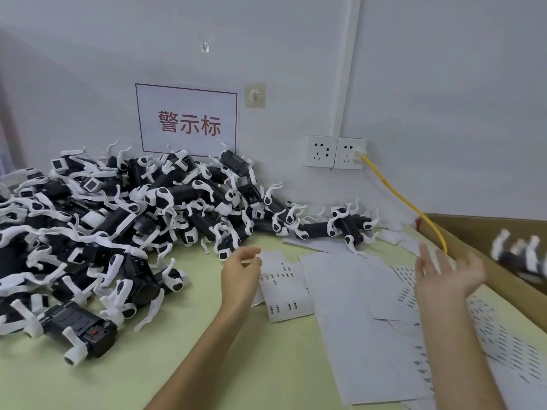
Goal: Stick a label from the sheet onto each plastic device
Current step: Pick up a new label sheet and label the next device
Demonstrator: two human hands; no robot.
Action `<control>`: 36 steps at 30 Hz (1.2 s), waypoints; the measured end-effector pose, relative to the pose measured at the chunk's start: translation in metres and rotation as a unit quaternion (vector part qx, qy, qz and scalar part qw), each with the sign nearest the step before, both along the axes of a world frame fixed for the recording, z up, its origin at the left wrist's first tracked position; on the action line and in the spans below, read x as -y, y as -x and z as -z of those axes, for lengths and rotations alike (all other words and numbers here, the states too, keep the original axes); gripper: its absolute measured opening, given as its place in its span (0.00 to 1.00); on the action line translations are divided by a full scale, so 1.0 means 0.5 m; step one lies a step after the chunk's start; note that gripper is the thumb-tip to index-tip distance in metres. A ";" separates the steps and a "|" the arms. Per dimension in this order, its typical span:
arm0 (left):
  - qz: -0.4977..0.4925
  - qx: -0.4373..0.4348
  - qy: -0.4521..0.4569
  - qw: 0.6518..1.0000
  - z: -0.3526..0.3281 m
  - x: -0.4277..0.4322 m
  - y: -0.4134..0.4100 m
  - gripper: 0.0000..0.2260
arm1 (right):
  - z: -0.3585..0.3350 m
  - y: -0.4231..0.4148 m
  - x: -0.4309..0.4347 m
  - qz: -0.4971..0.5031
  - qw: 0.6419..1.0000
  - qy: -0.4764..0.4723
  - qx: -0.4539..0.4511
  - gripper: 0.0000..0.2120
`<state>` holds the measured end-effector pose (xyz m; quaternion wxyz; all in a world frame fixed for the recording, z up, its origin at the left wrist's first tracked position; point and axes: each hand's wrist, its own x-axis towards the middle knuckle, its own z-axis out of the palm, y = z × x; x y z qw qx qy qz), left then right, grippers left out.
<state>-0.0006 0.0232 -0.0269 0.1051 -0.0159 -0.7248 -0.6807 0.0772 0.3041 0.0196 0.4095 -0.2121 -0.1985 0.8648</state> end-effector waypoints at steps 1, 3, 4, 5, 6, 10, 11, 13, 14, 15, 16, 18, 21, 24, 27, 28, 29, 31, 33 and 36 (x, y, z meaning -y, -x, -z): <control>-0.019 -0.011 0.022 1.000 0.005 0.004 0.004 0.10 | 0.005 0.003 0.007 -0.010 1.000 0.018 0.018 0.25; -0.062 -0.031 0.084 0.994 0.012 0.014 0.013 0.13 | 0.009 0.011 0.028 -0.052 0.997 0.041 0.037 0.22; -0.085 -0.040 0.115 0.989 0.014 0.019 0.019 0.16 | 0.007 0.017 0.038 -0.071 0.996 0.041 0.044 0.20; -0.105 -0.048 0.144 0.983 0.015 0.024 0.024 0.19 | 0.006 0.023 0.048 -0.085 0.995 0.032 0.052 0.19; -0.115 -0.052 0.167 0.978 0.016 0.030 0.030 0.22 | 0.005 0.028 0.055 -0.096 0.993 0.015 0.060 0.17; -0.064 -0.052 0.247 0.965 0.025 0.052 0.061 0.26 | 0.001 0.043 0.077 -0.130 0.987 -0.051 0.078 0.14; -0.045 -0.050 0.276 0.959 0.030 0.057 0.070 0.24 | 0.001 0.045 0.080 -0.135 0.986 -0.059 0.080 0.14; -0.025 -0.037 0.313 0.949 0.039 0.064 0.084 0.22 | 0.001 0.049 0.087 -0.145 0.983 -0.069 0.084 0.13; -0.025 -0.029 0.317 0.948 0.040 0.065 0.089 0.21 | 0.001 0.050 0.090 -0.150 0.982 -0.070 0.086 0.12; -0.029 -0.023 0.322 0.946 0.040 0.065 0.093 0.20 | 0.002 0.051 0.092 -0.154 0.982 -0.070 0.089 0.11; -0.033 -0.020 0.335 0.941 0.040 0.064 0.096 0.20 | 0.003 0.052 0.095 -0.159 0.981 -0.069 0.091 0.11; -0.037 -0.019 0.370 0.928 0.037 0.060 0.101 0.20 | 0.003 0.053 0.102 -0.168 0.979 -0.074 0.094 0.09; -0.031 -0.012 0.417 0.909 0.032 0.053 0.112 0.23 | 0.004 0.056 0.112 -0.177 0.976 -0.084 0.096 0.08; -0.031 0.009 0.482 0.875 0.029 0.044 0.118 0.30 | 0.007 0.060 0.118 -0.184 0.974 -0.091 0.100 0.07; -0.080 0.014 0.483 0.872 0.031 0.043 0.112 0.31 | 0.008 0.063 0.122 -0.194 0.971 -0.096 0.101 0.07; -0.096 0.012 0.468 0.878 0.032 0.046 0.111 0.31 | 0.009 0.064 0.123 -0.195 0.971 -0.098 0.101 0.07; -0.110 0.010 0.445 0.889 0.032 0.050 0.112 0.30 | 0.010 0.064 0.124 -0.196 0.970 -0.101 0.101 0.07; -0.125 0.010 0.387 0.913 0.033 0.056 0.116 0.29 | 0.011 0.066 0.126 -0.200 0.969 -0.106 0.100 0.06; -0.127 0.021 0.358 0.925 0.033 0.058 0.120 0.31 | 0.010 0.066 0.128 -0.204 0.968 -0.107 0.101 0.06; -0.117 0.042 0.405 0.906 0.035 0.058 0.126 0.35 | 0.009 0.065 0.131 -0.208 0.966 -0.113 0.106 0.05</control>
